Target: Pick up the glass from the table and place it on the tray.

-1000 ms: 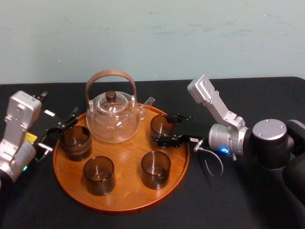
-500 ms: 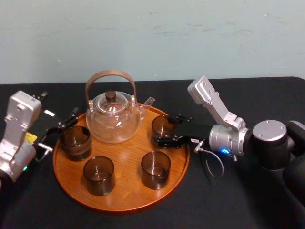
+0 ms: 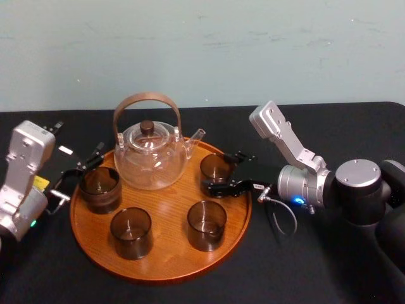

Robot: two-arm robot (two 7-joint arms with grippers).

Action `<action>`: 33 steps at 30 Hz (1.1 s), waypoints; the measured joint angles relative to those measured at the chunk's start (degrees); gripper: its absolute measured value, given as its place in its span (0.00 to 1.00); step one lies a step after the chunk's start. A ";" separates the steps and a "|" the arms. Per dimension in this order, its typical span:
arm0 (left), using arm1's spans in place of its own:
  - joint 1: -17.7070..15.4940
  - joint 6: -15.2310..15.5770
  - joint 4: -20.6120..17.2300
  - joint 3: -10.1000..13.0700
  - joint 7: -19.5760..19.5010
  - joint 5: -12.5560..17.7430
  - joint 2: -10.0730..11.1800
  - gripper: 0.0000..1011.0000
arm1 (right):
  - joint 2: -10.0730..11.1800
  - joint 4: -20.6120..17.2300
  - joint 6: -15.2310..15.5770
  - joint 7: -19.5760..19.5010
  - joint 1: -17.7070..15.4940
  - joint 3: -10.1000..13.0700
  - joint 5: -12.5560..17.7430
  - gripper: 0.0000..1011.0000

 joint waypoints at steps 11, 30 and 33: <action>0.00 0.00 0.00 0.00 0.00 0.00 0.00 0.99 | 0.00 0.00 0.00 0.03 0.00 0.00 0.07 0.99; 0.00 0.00 0.00 0.00 0.00 0.00 0.00 0.99 | 5.89 -9.15 -0.71 2.15 -5.43 3.43 4.61 0.99; 0.00 0.00 0.00 0.00 0.00 0.00 0.00 0.99 | 7.69 -11.85 -0.96 2.05 -7.10 4.44 5.79 0.99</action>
